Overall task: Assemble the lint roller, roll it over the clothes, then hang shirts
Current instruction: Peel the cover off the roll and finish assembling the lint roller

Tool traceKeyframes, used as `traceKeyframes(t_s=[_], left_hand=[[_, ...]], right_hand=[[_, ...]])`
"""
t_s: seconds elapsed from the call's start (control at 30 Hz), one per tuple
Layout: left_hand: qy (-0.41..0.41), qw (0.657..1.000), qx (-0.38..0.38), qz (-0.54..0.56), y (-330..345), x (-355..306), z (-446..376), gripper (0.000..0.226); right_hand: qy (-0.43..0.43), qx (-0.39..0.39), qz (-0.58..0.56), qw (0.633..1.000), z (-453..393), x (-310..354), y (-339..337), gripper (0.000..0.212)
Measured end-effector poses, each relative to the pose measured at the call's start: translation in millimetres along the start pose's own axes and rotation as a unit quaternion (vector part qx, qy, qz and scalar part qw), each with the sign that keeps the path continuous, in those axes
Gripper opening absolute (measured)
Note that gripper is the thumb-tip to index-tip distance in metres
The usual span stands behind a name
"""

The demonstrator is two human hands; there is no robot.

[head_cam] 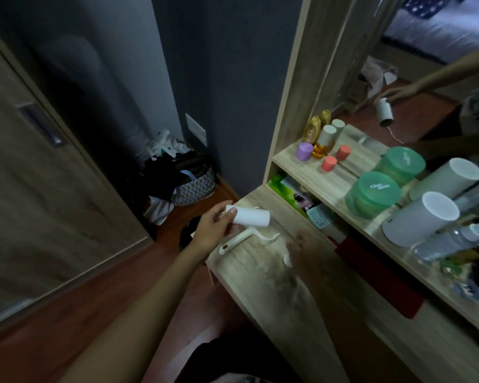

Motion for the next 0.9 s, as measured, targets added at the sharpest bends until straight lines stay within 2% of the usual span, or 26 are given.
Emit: traceKeyframes(t_s=[0.03,0.1,0.17,0.27,0.33,0.4,0.47,0.5,0.53,0.57,0.63,0.67,0.7,0.73,0.77,0.83,0.9], left_hand=[[-0.005,1.000,-0.003,0.006,-1,2,0,0.028],[-0.015,1.000,-0.007,0.017,-3,6,0,0.029],[-0.020,1.000,-0.010,0.020,-4,10,0,0.028],[-0.034,0.999,-0.003,0.027,-4,15,1,0.029],[-0.041,0.999,-0.001,0.027,-3,16,1,0.031],[-0.043,0.999,0.000,0.026,-3,16,2,0.032],[-0.045,0.999,0.001,0.026,-2,16,2,0.032],[-0.049,0.998,0.002,0.025,-1,16,3,0.032],[-0.053,0.998,0.005,0.021,1,18,3,0.032],[-0.056,0.998,0.008,0.015,4,19,3,0.033],[-0.054,0.998,0.016,0.003,9,20,2,0.033],[-0.053,0.998,0.017,0.001,11,20,0,0.033],[-0.051,0.999,0.017,0.001,13,18,-1,0.032],[-0.050,0.999,0.016,0.003,13,17,-2,0.032],[-0.050,0.999,0.016,0.006,14,16,-3,0.032],[-0.053,0.998,0.025,0.009,17,14,-5,0.030],[-0.058,0.998,0.033,0.017,21,14,-7,0.029]], right_hand=[[-0.021,0.021,0.077,0.997,-2,-9,8,0.053],[-0.064,0.043,0.155,0.985,-5,-32,27,0.056],[-0.083,0.084,0.233,0.965,-5,-49,46,0.050],[-0.138,0.070,0.309,0.938,-6,-57,53,0.034],[-0.157,0.057,0.335,0.927,-6,-51,49,0.031],[-0.120,0.037,0.255,0.959,-10,-43,34,0.034],[-0.058,0.017,0.026,0.998,-9,-18,17,0.038],[-0.030,0.018,-0.120,0.992,-6,-4,14,0.040],[-0.019,0.022,-0.207,0.978,-4,9,12,0.040],[-0.020,0.035,-0.239,0.970,-5,21,10,0.040],[-0.138,0.022,-0.190,0.972,-6,55,-2,0.038],[-0.224,-0.029,-0.130,0.965,-7,68,-14,0.034],[-0.264,-0.053,-0.115,0.956,-7,80,-22,0.028],[-0.302,-0.029,-0.130,0.944,-5,85,-16,0.024],[-0.385,-0.026,-0.074,0.919,-8,85,-10,0.027],[-0.384,-0.028,-0.027,0.923,-19,77,-11,0.034],[-0.360,-0.011,-0.068,0.930,-15,80,-14,0.035]])
Point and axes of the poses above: each hand's wrist, its own z-axis away from the middle knuckle, its own y-axis out of the palm, x = y × z, the point moved 9 cm from there along -z, towards the middle knuckle, and after that the axes turned 9 degrees about -y, right-handed, at the moved point
